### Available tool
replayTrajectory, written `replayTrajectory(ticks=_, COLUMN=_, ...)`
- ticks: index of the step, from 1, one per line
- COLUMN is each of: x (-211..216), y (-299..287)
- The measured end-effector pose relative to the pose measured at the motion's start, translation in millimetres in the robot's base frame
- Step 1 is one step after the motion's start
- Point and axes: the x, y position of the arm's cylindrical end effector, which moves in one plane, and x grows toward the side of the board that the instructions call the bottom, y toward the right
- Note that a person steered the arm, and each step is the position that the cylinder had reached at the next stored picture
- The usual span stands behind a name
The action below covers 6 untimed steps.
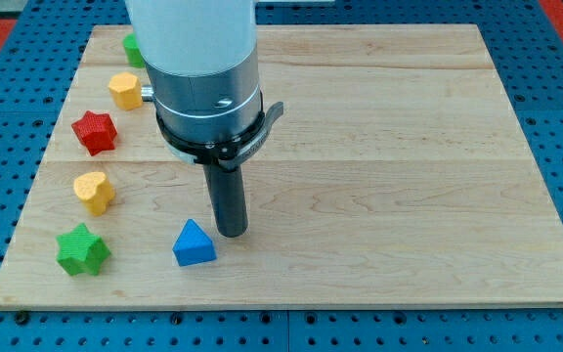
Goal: Move your arm diagonally to the red circle
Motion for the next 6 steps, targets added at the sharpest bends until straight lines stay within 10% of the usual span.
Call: replayTrajectory(ticks=6, x=-17.7, y=112.6)
